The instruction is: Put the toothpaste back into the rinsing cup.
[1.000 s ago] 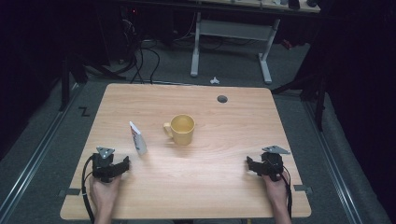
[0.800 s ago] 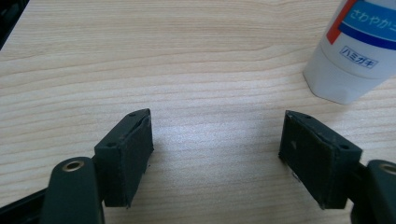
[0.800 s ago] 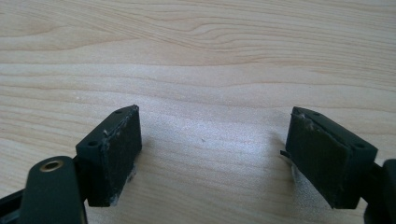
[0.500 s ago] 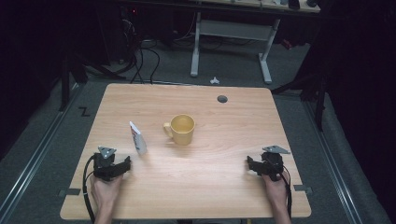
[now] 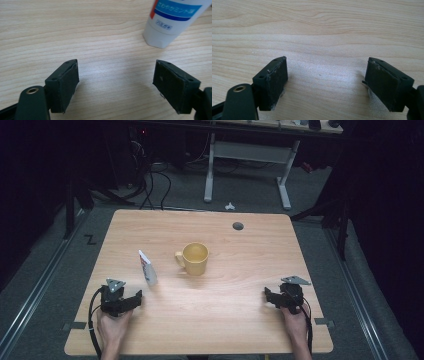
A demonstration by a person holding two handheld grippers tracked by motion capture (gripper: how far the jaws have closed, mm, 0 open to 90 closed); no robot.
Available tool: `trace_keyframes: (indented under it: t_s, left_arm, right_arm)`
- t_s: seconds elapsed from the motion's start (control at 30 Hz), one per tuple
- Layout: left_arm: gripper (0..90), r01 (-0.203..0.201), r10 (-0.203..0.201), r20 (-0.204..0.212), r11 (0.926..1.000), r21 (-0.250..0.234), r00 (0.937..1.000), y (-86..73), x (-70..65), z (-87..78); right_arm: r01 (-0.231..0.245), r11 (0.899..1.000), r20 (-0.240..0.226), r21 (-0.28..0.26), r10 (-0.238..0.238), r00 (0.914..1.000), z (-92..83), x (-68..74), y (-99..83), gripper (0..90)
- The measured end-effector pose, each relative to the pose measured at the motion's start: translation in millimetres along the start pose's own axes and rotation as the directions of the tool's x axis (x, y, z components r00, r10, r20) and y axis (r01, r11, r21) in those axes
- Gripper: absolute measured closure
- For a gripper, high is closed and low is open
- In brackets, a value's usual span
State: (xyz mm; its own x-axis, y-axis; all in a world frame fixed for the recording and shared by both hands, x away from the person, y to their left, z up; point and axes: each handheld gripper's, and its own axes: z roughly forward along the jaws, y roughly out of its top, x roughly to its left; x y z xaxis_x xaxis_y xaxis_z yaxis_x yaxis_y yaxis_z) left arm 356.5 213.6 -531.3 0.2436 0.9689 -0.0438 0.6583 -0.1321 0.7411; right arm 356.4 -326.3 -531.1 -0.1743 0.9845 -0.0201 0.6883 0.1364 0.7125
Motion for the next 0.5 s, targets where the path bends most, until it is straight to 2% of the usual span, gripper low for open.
trace_keyframes:
  t_s: [0.17, 0.5]
  left_arm:
    - [19.7, 0.000, 0.000, 0.035, 1.0000, -0.002, 0.9994, -1.6, -2.0, -3.7]
    - [21.4, -0.046, 0.048, 0.078, 0.9987, -0.022, 0.9958, -1.0, -13.8, -10.8]
  right_arm:
    - [0.000, 1.000, 0.000, 0.000, 0.000, 1.0000, 0.0, 0.0, 0.0, 18.5]
    - [0.000, 1.000, 0.000, 0.000, 0.000, 1.0000, 0.0, 0.0, 0.0, 18.5]
